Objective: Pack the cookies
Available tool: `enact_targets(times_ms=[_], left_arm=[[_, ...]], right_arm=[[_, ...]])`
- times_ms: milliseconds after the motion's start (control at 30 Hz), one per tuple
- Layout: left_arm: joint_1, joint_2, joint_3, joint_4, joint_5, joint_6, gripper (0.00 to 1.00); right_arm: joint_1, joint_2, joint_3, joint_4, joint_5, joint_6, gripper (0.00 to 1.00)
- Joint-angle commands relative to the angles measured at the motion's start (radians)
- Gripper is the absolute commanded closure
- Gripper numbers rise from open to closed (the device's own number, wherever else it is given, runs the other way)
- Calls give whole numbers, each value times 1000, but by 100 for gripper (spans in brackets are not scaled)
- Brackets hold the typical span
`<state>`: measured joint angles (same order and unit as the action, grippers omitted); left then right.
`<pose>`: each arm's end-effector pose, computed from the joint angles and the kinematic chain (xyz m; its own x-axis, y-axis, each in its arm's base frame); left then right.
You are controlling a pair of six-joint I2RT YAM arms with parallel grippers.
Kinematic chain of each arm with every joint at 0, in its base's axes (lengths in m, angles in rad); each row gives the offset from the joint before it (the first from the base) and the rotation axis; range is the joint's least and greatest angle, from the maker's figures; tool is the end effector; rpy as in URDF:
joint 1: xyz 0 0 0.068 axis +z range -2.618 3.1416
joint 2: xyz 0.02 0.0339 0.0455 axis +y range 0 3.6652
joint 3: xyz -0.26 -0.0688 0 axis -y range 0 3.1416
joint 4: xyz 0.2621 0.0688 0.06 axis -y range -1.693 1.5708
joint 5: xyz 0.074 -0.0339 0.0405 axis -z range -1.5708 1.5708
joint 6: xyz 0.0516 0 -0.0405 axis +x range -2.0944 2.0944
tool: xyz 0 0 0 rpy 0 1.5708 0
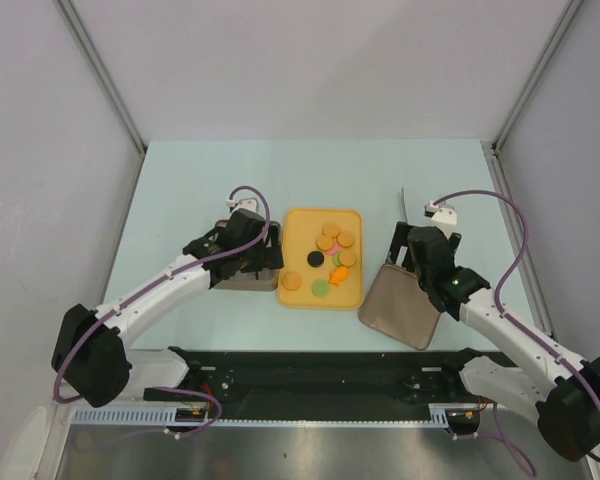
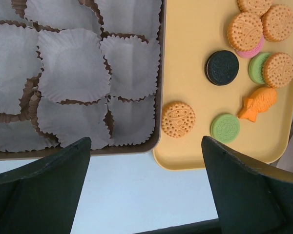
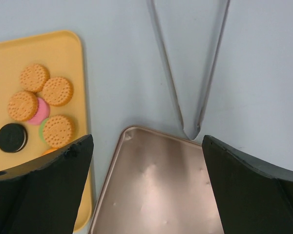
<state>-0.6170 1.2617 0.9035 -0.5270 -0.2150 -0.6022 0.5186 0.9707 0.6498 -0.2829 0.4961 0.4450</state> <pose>0.2398 -0.1566 0.2292 -0.7781 -0.1266 -0.6153 0.0174 0.9748 -0.2226 0.2198 0.0972 0.2346 -0.4862 0.1584 -0.8593 0.1260 0.9859 0.1104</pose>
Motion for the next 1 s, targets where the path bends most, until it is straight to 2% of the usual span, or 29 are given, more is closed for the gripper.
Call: enact_targets(times_ms=[0,200,267,367,400,500,700,967], left_arm=[[-6,-15,26,7,-1,-7,0],[-7,-4,43,-7,12,-2,0],[-6,-8,41,-4,25,-4,0],[-6,-10,41,-2,45,-5,0],[-6,-10,41,-1,52,-5,0],[-6,-16,35,2,78,-7,0],[-7,-30,31,2,89,-5,0],[-7,-30,26,12,114,-8,0]], right_arm=[[-23,37,33,30,96,-14,0],[-80,94,62,142,72,-80,0],[-117,147,109,104,-20,-95,0],[-199,282,194,50,-53,-111,0],[-268,314,215,48,-74,-109,0],[-369,431,247,14,-166,-80,0],[-367,511,238,65,-172,-94,0],[-335,537,260,102,-174,-141,0]])
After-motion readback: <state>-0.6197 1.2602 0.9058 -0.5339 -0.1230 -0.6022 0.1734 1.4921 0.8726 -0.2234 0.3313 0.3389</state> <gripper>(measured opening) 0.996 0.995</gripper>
